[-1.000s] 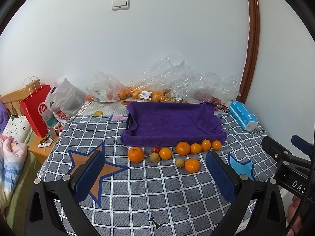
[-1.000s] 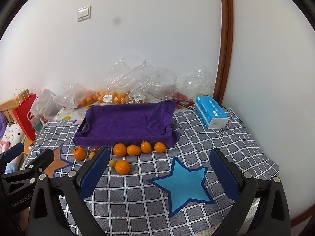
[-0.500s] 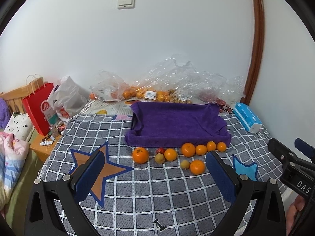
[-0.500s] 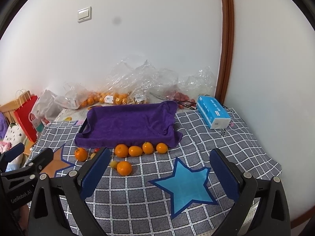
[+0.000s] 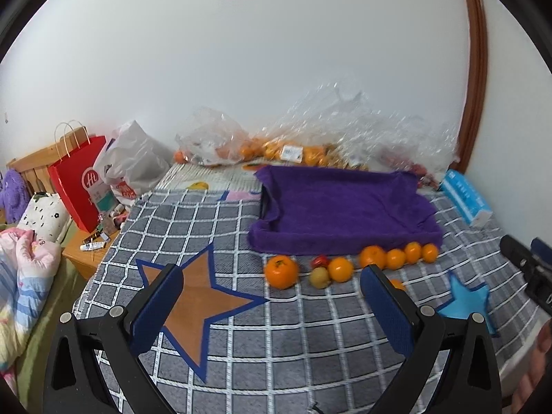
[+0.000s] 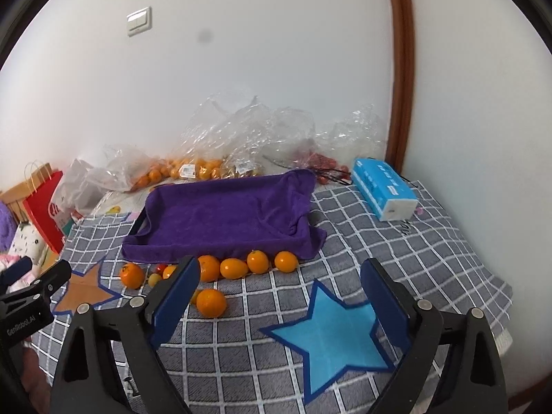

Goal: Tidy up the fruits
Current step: 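Move left gripper onto the large stemmed tangerine while right gripper approaches an orange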

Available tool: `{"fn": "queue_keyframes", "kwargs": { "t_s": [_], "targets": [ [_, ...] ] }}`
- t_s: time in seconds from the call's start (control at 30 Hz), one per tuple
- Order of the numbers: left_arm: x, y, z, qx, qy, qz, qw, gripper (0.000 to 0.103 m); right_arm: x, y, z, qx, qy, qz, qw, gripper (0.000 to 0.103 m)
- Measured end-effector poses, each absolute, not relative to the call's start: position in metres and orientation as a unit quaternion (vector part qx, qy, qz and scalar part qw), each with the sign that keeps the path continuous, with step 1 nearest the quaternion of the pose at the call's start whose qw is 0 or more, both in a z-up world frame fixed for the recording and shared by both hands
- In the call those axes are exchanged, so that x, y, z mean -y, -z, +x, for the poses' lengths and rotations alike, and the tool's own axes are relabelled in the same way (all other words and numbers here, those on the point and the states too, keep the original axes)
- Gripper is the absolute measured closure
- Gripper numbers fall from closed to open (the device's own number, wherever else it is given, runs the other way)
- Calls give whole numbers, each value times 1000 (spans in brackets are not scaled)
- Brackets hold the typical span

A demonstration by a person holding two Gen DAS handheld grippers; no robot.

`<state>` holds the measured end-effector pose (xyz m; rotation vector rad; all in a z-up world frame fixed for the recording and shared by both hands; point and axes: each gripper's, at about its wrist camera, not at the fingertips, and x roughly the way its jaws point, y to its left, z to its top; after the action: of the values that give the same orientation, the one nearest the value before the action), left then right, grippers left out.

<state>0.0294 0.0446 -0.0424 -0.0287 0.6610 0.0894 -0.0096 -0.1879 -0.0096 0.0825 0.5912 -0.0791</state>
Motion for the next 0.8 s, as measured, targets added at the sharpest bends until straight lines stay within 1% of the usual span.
{"fn": "queue_keyframes", "kwargs": {
  "t_s": [0.17, 0.23, 0.37, 0.43, 0.47, 0.5, 0.53, 0.6, 0.67, 0.77, 0.8],
  "targets": [
    [-64, 68, 53, -356, -50, -32, 932, 1, 189, 32, 23, -322, 26, 43, 945, 16],
    [-72, 79, 60, -365, -49, -40, 929, 1, 189, 43, 35, -336, 25, 44, 940, 23],
    [-84, 104, 75, -388, -55, -50, 919, 6, 188, 68, 56, -352, 24, 44, 935, 25],
    [-86, 117, 86, -407, -43, -55, 911, 13, 189, 77, 63, -356, 24, 44, 933, 32],
    [-86, 122, 90, -413, -37, -56, 908, 15, 190, 82, 67, -361, 23, 47, 931, 33],
    [-85, 127, 95, -419, -30, -58, 906, 17, 191, 87, 72, -368, 21, 50, 928, 37],
    [-84, 129, 98, -421, -26, -59, 905, 18, 193, 91, 76, -373, 20, 54, 926, 41],
    [-82, 134, 106, -422, -14, -66, 904, 18, 196, 98, 83, -384, 15, 57, 921, 46],
    [-79, 137, 115, -421, -4, -72, 904, 19, 198, 102, 88, -389, 12, 54, 920, 47],
    [-72, 140, 127, -418, 6, -68, 906, 24, 202, 105, 96, -388, 7, 50, 920, 47],
    [-69, 142, 130, -419, 9, -61, 906, 27, 203, 106, 98, -389, 5, 50, 920, 48]
  ]
}}
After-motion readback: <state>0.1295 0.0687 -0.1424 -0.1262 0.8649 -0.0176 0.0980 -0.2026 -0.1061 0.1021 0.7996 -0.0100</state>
